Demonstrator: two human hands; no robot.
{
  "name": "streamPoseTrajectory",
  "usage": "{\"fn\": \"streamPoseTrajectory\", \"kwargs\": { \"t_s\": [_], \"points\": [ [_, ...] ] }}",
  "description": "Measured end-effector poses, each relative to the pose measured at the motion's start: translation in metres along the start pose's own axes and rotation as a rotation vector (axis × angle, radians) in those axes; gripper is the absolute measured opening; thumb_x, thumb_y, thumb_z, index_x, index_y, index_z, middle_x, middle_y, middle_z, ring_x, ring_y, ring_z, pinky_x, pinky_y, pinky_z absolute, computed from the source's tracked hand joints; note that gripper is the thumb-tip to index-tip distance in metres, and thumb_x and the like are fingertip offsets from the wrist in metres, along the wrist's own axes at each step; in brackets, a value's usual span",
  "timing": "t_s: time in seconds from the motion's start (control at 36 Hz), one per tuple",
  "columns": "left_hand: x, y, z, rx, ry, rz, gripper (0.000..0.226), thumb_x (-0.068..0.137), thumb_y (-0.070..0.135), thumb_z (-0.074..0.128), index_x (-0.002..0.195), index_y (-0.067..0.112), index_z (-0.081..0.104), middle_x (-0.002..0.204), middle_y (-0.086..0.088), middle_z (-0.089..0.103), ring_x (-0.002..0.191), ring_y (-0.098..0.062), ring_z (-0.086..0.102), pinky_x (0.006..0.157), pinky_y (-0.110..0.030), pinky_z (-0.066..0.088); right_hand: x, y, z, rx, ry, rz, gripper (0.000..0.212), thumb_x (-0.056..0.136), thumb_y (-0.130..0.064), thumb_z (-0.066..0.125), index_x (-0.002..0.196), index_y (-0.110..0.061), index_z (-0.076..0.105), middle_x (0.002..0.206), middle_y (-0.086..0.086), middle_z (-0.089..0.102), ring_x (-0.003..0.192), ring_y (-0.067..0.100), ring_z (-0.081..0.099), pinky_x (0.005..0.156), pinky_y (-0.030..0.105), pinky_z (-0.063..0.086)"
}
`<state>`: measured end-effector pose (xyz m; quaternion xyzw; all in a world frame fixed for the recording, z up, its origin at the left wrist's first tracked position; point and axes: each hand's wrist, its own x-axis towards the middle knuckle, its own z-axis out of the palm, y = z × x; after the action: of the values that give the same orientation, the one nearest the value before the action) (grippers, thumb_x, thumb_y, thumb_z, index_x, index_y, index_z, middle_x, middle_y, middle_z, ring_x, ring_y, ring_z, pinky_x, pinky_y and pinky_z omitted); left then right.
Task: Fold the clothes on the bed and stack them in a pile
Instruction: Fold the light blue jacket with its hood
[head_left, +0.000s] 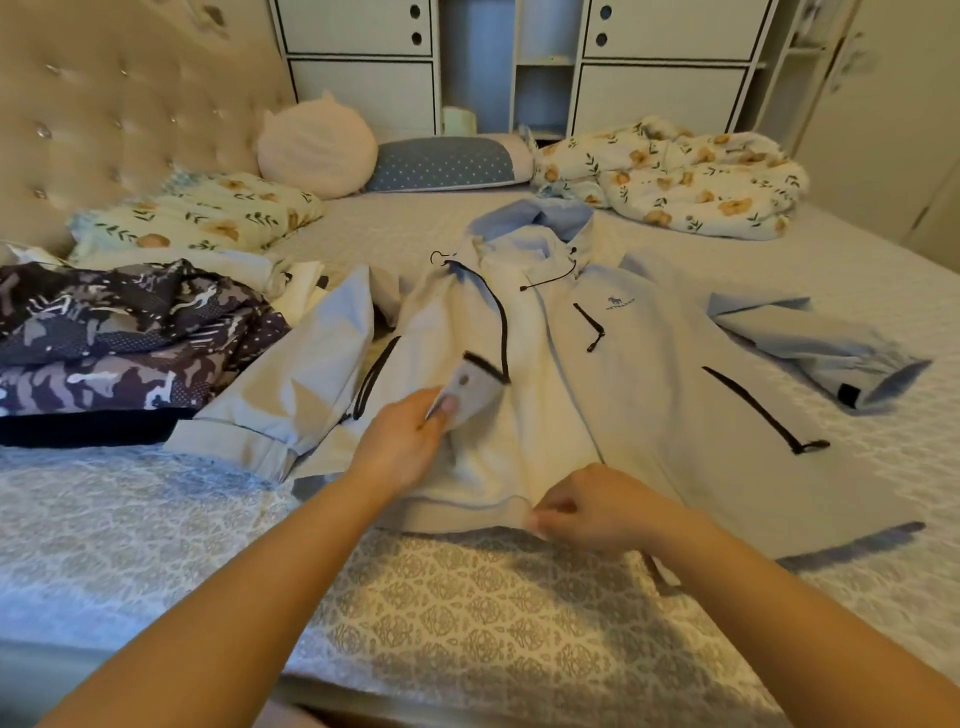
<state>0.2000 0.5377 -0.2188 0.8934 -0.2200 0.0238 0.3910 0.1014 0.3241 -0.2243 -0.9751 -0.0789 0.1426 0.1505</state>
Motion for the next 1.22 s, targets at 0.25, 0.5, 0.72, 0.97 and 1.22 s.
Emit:
{"fn": "streamPoseTrajectory", "kwargs": {
  "t_s": [0.25, 0.5, 0.72, 0.97, 1.22],
  "points": [
    [-0.010, 0.030, 0.053, 0.618, -0.828, 0.159, 0.052, 0.101, 0.050, 0.024, 0.149, 0.030, 0.028, 0.160, -0.001, 0.012, 0.146, -0.026, 0.011, 0.114, -0.056, 0.009, -0.003, 0.053, 0.002, -0.085, 0.309, 0.551, 0.054, 0.086, -0.056, 0.048, 0.121, -0.014, 0.056, 0.122, 0.008, 0.053, 0.109, 0.029, 0.052, 0.086, 0.035, 0.043],
    [-0.003, 0.040, 0.096, 0.688, -0.745, 0.169, 0.098, 0.086, 0.072, 0.041, 0.153, 0.019, -0.006, 0.159, -0.005, -0.016, 0.146, -0.029, -0.015, 0.116, -0.056, -0.004, 0.008, 0.051, 0.009, -0.452, 0.228, 0.589, 0.025, 0.096, -0.012, 0.042, 0.113, -0.012, 0.060, 0.117, 0.006, 0.059, 0.108, 0.022, 0.058, 0.085, 0.028, 0.044],
    [-0.010, 0.031, 0.095, 0.611, -0.352, 0.247, 0.033, 0.102, 0.030, 0.034, 0.110, 0.007, 0.057, 0.110, -0.011, 0.057, 0.096, -0.031, 0.057, 0.069, -0.035, 0.038, 0.004, 0.080, -0.046, 0.171, 0.083, 0.603, 0.028, 0.098, -0.028, 0.044, 0.078, -0.010, 0.052, 0.075, 0.002, 0.047, 0.069, 0.018, 0.047, 0.057, 0.026, 0.035],
    [-0.021, 0.060, 0.098, 0.557, -0.434, 0.336, 0.043, 0.102, 0.041, 0.033, 0.111, 0.009, 0.062, 0.110, -0.010, 0.060, 0.101, -0.029, 0.056, 0.078, -0.038, 0.044, 0.016, 0.039, -0.087, 0.420, 0.300, 0.207, 0.034, 0.088, -0.011, 0.054, 0.065, -0.013, 0.030, 0.071, 0.007, 0.025, 0.066, 0.018, 0.026, 0.052, 0.027, 0.019],
    [0.009, 0.013, 0.020, 0.010, -0.332, -0.052, 0.025, 0.098, 0.029, 0.048, 0.108, 0.018, 0.069, 0.108, 0.001, 0.068, 0.102, -0.019, 0.059, 0.080, -0.018, 0.040, 0.055, 0.015, -0.023, 0.167, 0.000, 0.167, 0.045, 0.091, -0.049, 0.053, 0.125, -0.019, 0.055, 0.129, 0.006, 0.044, 0.120, 0.023, 0.042, 0.101, 0.035, 0.035]
  ]
}}
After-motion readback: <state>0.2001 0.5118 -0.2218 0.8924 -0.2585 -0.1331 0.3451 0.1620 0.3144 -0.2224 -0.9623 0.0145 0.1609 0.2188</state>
